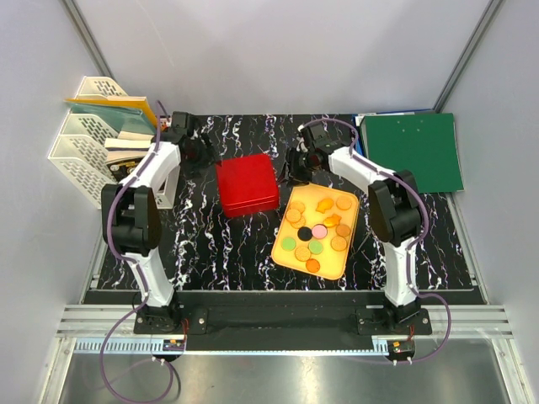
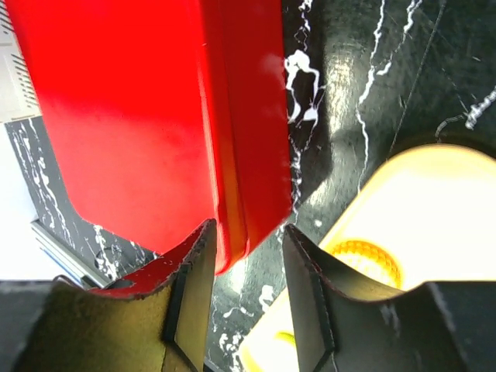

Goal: Pack the cookies

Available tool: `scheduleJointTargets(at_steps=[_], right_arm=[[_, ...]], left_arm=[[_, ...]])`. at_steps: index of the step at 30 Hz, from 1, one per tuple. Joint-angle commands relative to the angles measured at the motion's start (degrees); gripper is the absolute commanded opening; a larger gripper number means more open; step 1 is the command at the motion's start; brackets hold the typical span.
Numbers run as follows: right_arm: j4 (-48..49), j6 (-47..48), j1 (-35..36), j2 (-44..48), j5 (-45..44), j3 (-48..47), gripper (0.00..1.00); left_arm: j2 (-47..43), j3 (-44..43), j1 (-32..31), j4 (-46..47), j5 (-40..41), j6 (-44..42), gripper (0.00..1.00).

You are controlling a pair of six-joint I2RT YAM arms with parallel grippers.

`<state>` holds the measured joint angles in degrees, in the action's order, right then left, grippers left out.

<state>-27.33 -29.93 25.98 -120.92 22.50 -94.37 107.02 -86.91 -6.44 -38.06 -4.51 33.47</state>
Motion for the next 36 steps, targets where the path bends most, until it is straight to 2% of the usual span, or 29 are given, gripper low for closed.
scheduleJointTargets(at_steps=[1, 4, 5, 9, 15, 22, 28, 36], right_arm=[[-1.14, -0.91, -0.31, 7.62, -1.32, 0.49, 0.47], [-1.06, -0.66, 0.47, 10.69, 0.17, 4.26, 0.35], [-1.06, -0.57, 0.74, 11.58, 0.35, 5.76, 0.23], [-0.62, -0.56, 2.93, 16.06, 0.35, 14.27, 0.00], [2.54, -1.97, 7.07, 17.57, 0.70, 19.66, 0.00], [6.24, -5.04, 8.04, 11.78, 1.49, 16.50, 0.00], [8.52, -8.47, 7.95, 6.85, 1.14, 13.95, 0.00], [16.77, -16.11, 6.54, 4.82, 2.37, 17.02, 0.00]], left_arm=[[2.39, -6.15, 2.13, 0.97, -0.32, 0.80, 0.75], [6.69, -10.11, 2.39, 0.80, -2.25, 0.89, 0.75], [9.23, -12.47, 2.39, 0.62, -2.95, 0.80, 0.75], [14.87, -17.40, 2.48, 0.53, -5.15, 0.80, 0.75], [23.57, -25.58, 2.48, 0.54, -9.28, 0.36, 0.70], [27.18, -28.57, 2.48, 0.71, -11.30, 0.01, 0.67], [26.58, -25.34, 2.48, 1.76, -13.76, 0.54, 0.65], [23.23, -17.33, 2.48, 6.33, -15.35, 1.16, 0.63]])
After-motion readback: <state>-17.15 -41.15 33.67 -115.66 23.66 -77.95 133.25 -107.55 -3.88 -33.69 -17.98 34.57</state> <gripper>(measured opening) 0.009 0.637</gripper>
